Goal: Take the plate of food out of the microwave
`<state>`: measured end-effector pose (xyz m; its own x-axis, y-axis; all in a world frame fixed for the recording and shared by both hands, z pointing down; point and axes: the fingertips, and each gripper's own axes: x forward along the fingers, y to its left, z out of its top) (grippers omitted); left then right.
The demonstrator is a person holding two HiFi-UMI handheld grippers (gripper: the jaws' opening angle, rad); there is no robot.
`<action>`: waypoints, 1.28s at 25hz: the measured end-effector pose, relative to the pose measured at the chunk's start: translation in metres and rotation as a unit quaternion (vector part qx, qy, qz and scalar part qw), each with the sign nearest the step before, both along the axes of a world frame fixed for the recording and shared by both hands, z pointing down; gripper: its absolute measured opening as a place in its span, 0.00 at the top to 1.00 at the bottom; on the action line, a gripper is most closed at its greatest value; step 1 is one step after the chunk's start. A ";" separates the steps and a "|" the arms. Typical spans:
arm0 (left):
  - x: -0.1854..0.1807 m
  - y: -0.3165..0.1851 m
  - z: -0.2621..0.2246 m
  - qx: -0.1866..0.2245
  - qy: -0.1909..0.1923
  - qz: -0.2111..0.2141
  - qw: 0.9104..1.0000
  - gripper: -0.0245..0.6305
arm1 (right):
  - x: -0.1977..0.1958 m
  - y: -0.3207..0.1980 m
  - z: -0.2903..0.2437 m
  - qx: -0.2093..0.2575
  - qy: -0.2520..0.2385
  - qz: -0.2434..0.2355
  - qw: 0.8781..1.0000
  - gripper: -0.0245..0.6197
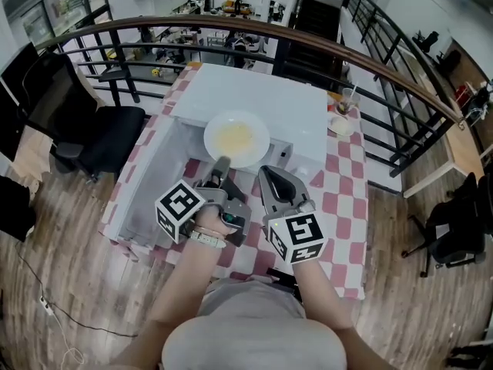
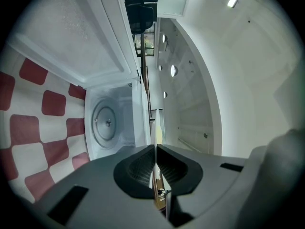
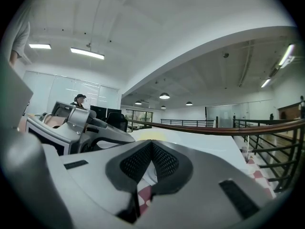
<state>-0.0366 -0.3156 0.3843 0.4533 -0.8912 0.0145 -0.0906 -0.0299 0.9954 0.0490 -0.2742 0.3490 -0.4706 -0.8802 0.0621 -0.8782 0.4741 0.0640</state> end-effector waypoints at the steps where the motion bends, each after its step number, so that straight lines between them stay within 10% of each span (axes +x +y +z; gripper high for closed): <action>1: 0.002 -0.001 0.000 0.001 0.001 0.001 1.000 0.94 | 0.002 -0.001 -0.001 0.000 0.000 0.002 1.000 0.92; 32: 0.023 -0.016 0.007 -0.008 0.009 0.019 1.000 0.94 | 0.021 -0.020 0.002 -0.010 -0.004 0.033 0.999 0.92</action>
<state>-0.0133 -0.3313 0.3916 0.4865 -0.8734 0.0196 -0.0717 -0.0176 0.9973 0.0696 -0.2943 0.3513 -0.4119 -0.9079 0.0776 -0.9081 0.4161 0.0482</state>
